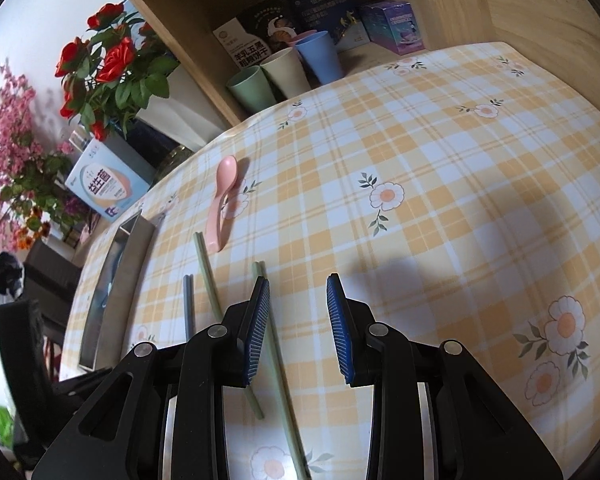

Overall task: Organize utensils
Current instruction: 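Withdraw both open grippers from the basket back over the remaining chopsticks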

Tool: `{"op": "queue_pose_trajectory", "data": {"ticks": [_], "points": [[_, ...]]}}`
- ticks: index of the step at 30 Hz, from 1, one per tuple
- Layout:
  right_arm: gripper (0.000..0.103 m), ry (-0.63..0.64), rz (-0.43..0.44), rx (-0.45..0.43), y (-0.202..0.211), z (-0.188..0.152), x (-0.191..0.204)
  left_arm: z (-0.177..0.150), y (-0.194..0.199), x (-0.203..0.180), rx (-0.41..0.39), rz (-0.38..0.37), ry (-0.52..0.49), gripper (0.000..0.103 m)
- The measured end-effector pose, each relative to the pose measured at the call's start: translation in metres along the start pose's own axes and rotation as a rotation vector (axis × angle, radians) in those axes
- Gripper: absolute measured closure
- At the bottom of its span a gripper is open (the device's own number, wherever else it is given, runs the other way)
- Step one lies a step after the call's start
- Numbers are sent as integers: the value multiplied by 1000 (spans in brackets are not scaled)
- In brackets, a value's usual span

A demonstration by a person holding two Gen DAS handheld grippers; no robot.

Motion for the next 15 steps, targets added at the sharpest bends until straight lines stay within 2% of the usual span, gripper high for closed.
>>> {"op": "queue_pose_trajectory", "data": {"ticks": [8, 15], "points": [[73, -17, 2, -5, 2, 0, -6, 3, -5, -4, -22, 38, -34, 74], [73, -28, 8, -6, 1, 1, -6, 2, -1, 17, -35, 30, -2, 74]]}}
Point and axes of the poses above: each gripper's, at about its wrist camera, not at the fingertips, and y roughly against the way its jaws point, x to its left, z to its top, the point moved 9 cm from there along -y, roughly the way its jaws point, and after that the axes turned 13 degrees about y, right-handed, at the moved point
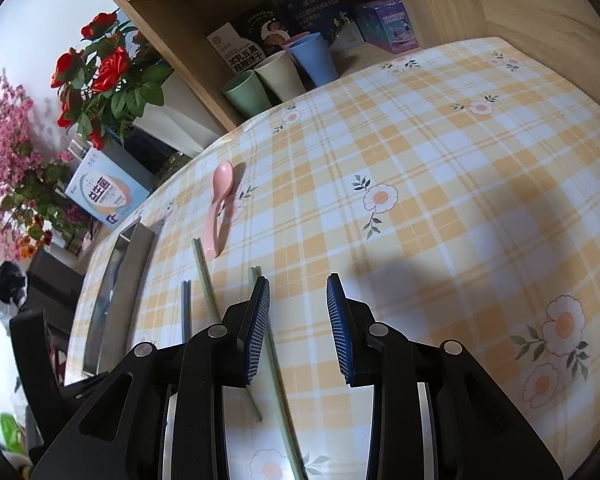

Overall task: Organize utensils
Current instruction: 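Withdraw both open grippers from the basket back over the remaining chopsticks, then lower the left gripper onto the blue chopstick and close on it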

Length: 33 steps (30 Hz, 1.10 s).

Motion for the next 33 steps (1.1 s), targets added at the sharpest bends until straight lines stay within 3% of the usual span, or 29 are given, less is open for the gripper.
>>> {"op": "queue_pose_trajectory", "data": {"ticks": [5, 16, 21, 28, 33], "points": [[73, 2, 10, 7, -3, -1, 5, 0, 2, 15, -16, 9, 22, 77], [73, -4, 13, 15, -4, -4, 6, 2, 0, 10, -43, 32, -9, 77], [73, -6, 16, 20, -5, -5, 6, -1, 1, 7, -42, 21, -20, 85], [73, -1, 23, 32, -8, -7, 10, -2, 2, 6, -41, 4, -17, 86], [73, 5, 22, 43, -9, -10, 12, 0, 2, 15, -39, -21, 37, 97]]}}
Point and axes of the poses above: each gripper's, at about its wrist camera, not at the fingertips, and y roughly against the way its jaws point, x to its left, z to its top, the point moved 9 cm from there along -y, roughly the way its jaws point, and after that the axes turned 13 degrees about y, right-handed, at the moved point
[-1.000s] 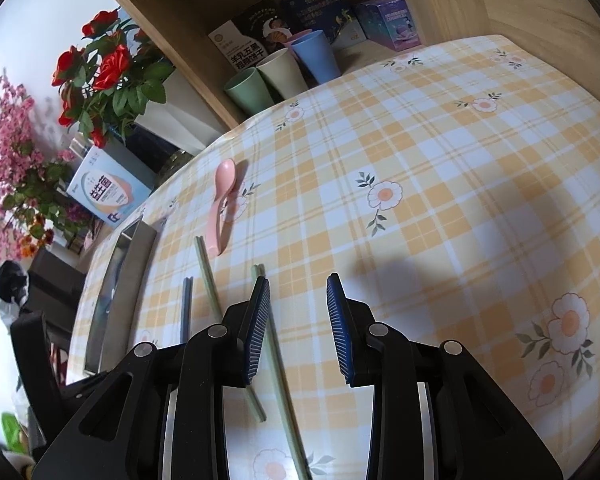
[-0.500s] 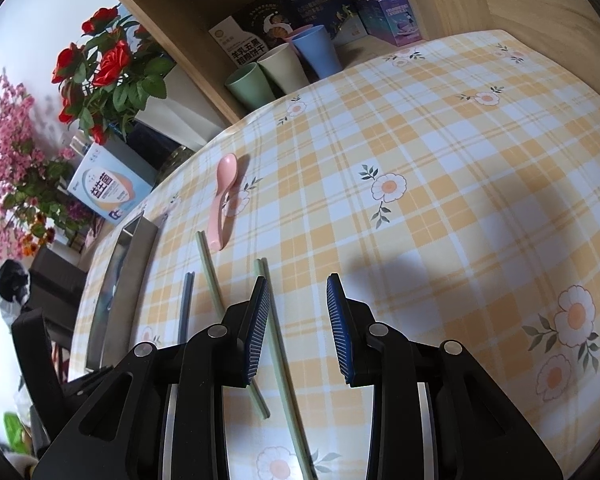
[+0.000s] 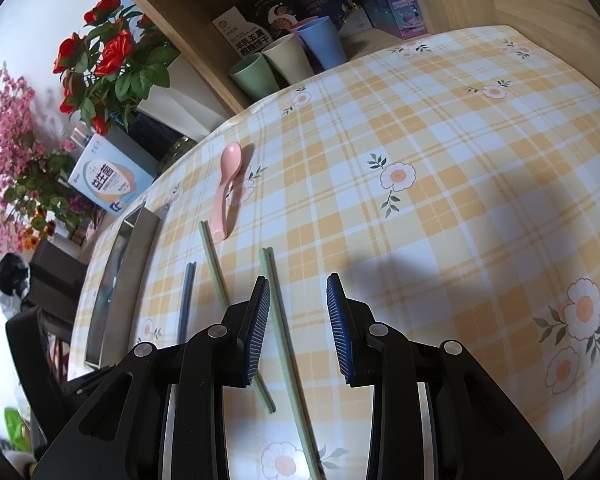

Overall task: Organize utensils
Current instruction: 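Lower the left gripper onto the blue chopstick and close on it, then grasp a green chopstick with the right gripper while the left holds the blue chopstick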

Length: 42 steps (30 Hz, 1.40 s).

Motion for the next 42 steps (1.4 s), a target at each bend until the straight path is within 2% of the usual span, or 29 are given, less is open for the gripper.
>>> {"op": "queue_pose_trajectory", "data": {"ticks": [10, 21, 29, 42], "points": [[73, 29, -8, 23, -1, -8, 6, -4, 8, 7, 2, -56, 46, 98], [73, 68, -41, 60, -1, -24, 6, 3, 29, 14, -64, -82, 59, 97], [73, 174, -106, 96, -5, -37, 11, 2, 31, 16, -71, -96, 63, 98], [75, 333, -150, 130, -18, -48, 35, 3, 32, 25, -76, -103, 93, 97]]}}
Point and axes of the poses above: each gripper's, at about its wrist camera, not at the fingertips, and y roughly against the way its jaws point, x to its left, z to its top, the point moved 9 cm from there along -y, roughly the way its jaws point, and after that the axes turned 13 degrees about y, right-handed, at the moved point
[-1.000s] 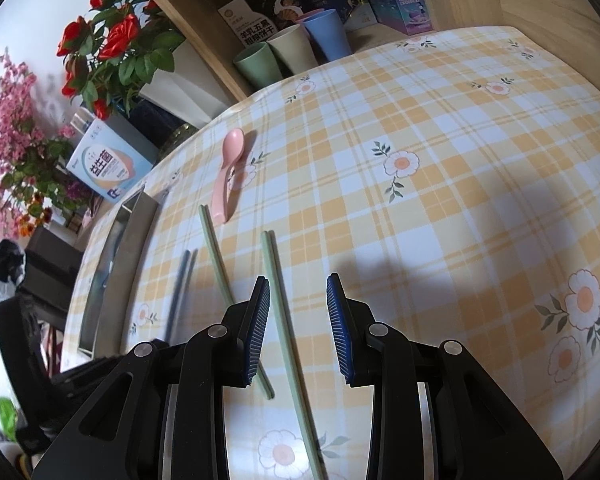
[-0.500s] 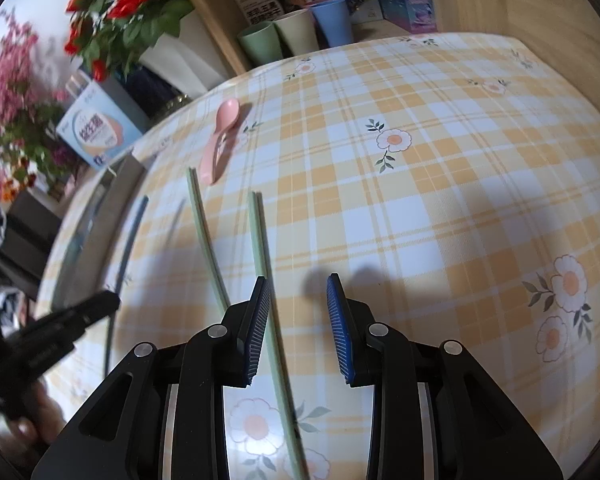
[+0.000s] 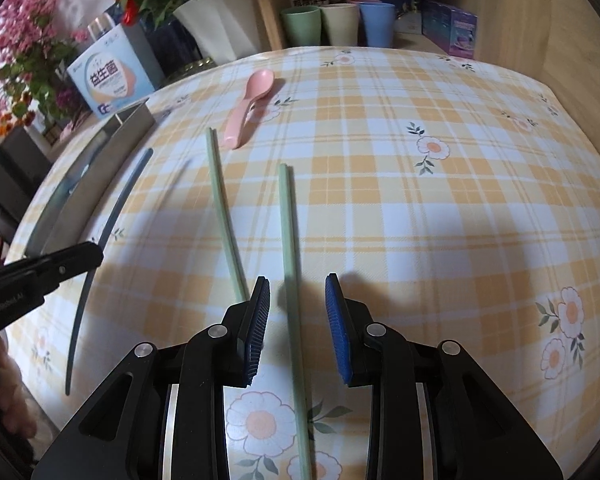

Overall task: Organize utensils
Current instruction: 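Grasp a green chopstick with the right gripper while the left holds the blue chopstick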

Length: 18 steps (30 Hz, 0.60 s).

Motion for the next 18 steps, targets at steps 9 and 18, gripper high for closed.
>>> {"op": "queue_pose_trajectory", "data": {"ticks": [9, 18], "points": [[94, 23, -45, 31, -3, -4, -2, 0, 0, 2, -2, -3, 9, 97], [96, 50, -57, 52, -4, -4, 2, -1, 1, 2, -2, -6, 8, 97]]}}
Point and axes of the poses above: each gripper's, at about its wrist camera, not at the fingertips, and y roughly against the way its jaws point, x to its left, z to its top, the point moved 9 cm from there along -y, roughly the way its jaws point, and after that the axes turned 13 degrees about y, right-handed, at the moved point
